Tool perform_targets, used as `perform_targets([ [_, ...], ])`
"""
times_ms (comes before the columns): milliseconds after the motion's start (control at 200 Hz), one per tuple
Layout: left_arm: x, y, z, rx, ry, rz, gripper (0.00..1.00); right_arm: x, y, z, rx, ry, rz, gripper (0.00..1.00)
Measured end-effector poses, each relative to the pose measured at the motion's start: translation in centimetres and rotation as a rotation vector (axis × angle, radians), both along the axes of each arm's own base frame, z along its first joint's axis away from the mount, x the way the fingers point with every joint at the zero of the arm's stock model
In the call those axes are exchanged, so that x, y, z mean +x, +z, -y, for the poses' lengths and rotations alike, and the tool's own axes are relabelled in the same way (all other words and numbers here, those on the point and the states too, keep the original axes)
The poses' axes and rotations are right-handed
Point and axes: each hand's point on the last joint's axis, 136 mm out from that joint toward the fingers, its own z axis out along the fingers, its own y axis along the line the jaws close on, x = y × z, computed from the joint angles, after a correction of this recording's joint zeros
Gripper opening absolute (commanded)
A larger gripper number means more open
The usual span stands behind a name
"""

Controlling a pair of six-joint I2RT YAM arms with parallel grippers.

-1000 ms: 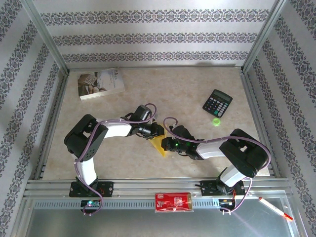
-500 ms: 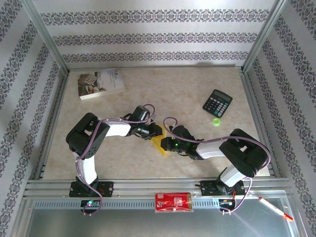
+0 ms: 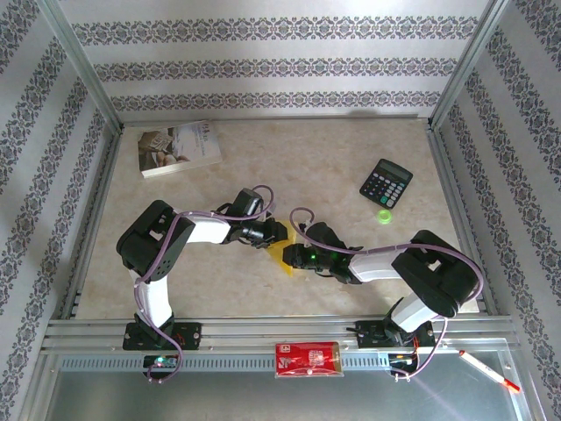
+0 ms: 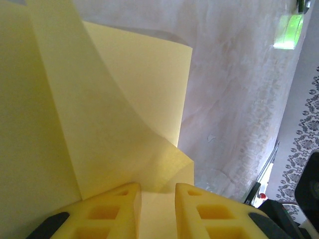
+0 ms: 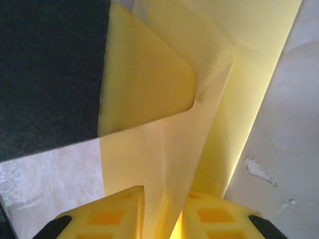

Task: Fold a paper plane with a square sheet of paper (pick it up from the middle)
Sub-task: Fourth fold the wing at the center of the table.

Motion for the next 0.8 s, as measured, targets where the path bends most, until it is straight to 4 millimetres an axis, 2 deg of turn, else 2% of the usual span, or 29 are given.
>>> perform_targets([
  [220, 0.0, 0.0, 0.0, -0.006, 0.001, 0.004, 0.25, -1.4, 0.1, 0.3, 0.004, 0.005, -0.023, 0.24],
  [330, 0.0, 0.0, 0.0, -0.006, 0.001, 0.004, 0.25, -1.4, 0.4, 0.3, 0.015, -0.007, -0.027, 0.23],
  [670, 0.0, 0.0, 0.0, -0.008, 0.001, 0.006, 0.25, -1.6, 0.6, 0.0, 0.021, -0.026, -0.033, 0.1],
  [799, 0.0, 0.0, 0.1, -0.009, 0.0, 0.006, 0.25, -2.0, 0.0, -0.2, 0.01, -0.024, -0.051, 0.07],
])
